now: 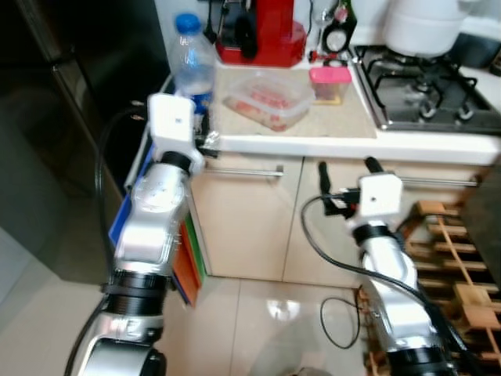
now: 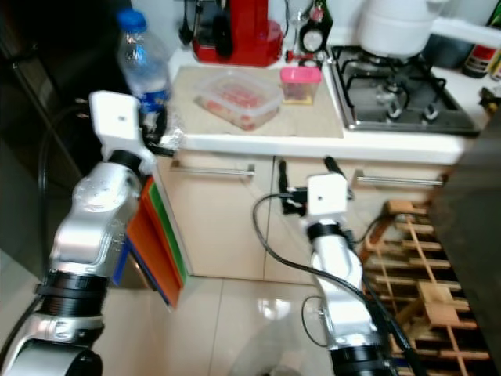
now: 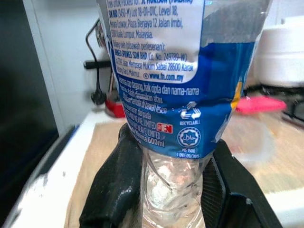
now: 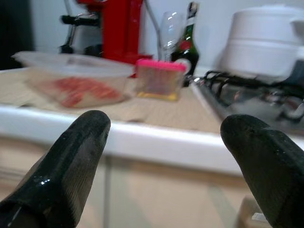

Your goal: Restocking fridge

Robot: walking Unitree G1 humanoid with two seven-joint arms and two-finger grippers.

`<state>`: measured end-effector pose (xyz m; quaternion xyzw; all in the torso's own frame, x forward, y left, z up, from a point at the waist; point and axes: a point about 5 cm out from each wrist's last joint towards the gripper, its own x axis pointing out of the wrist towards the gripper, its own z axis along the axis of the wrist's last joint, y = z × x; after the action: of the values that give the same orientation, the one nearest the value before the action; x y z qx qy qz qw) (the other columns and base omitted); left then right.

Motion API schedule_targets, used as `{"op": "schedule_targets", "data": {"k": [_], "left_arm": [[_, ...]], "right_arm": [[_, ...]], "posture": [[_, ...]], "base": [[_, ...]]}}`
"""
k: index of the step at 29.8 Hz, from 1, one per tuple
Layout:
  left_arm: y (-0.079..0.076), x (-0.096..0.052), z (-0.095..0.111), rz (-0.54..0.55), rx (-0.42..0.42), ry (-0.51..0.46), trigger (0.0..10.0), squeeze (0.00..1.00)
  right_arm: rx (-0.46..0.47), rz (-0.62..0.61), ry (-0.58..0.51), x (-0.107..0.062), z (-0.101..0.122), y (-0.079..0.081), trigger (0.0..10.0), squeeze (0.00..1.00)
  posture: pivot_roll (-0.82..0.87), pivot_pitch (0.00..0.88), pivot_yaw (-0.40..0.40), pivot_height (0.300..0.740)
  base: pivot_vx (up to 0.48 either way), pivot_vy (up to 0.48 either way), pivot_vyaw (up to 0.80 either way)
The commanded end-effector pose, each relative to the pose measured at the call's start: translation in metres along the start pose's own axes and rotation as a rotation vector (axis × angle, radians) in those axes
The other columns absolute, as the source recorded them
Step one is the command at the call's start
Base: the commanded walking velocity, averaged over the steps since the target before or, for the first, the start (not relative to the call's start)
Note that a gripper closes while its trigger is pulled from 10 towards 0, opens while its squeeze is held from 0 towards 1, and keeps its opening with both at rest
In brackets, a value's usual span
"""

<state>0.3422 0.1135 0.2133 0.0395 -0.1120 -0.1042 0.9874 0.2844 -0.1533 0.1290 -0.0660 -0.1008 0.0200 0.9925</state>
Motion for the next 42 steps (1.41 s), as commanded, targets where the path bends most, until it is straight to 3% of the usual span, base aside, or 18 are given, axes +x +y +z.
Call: {"op": "schedule_targets", "data": {"k": [1,10,15,22,26,32,42], "left_arm": [[0.017,0.002,0.009,0.054,0.034,-0.042,10.0,0.0],[0.027,0.015,0.009,0.071,0.05,-0.021,10.0,0.0],[0.034,0.023,0.01,0.091,0.043,-0.003,10.0,0.0],[0.056,0.031,0.003,0.215,0.094,0.093,10.0,0.0],[0.054,0.036,0.001,0.203,0.106,0.105,10.0,0.0],[0.046,0.039,-0.006,0.091,0.053,0.089,10.0,0.0],[0.036,0.044,-0.019,0.043,-0.045,0.125,10.0,0.0]], "right_arm": [[0.011,0.025,-0.017,0.002,0.003,0.008,10.0,0.0],[0.01,0.032,-0.02,0.002,0.003,0.008,10.0,0.0],[0.008,0.034,-0.02,0.001,0.003,0.008,10.0,0.0],[0.005,0.032,-0.018,0.0,0.002,0.008,10.0,0.0],[0.008,0.035,-0.019,0.001,0.003,0.009,10.0,0.0],[0.007,0.043,-0.02,0.001,0.003,0.01,10.0,0.0],[0.004,0.037,-0.015,-0.001,0.002,0.009,10.0,0.0]], "posture": [[-0.06,0.003,0.033,0.74],[-0.06,0.0,0.03,0.74],[-0.07,0.0,0.032,0.74],[-0.07,0.0,0.033,0.74],[-0.07,0.0,0.03,0.74],[-0.07,0.0,0.03,0.74],[-0.08,0.007,0.033,0.74]], "base": [[0.48,0.0,0.0],[0.46,0.0,0.0],[0.0,0.0,0.0],[0.0,0.0,0.0],[0.0,0.0,0.0],[0.0,0.0,0.0],[0.0,0.0,0.0]]}}
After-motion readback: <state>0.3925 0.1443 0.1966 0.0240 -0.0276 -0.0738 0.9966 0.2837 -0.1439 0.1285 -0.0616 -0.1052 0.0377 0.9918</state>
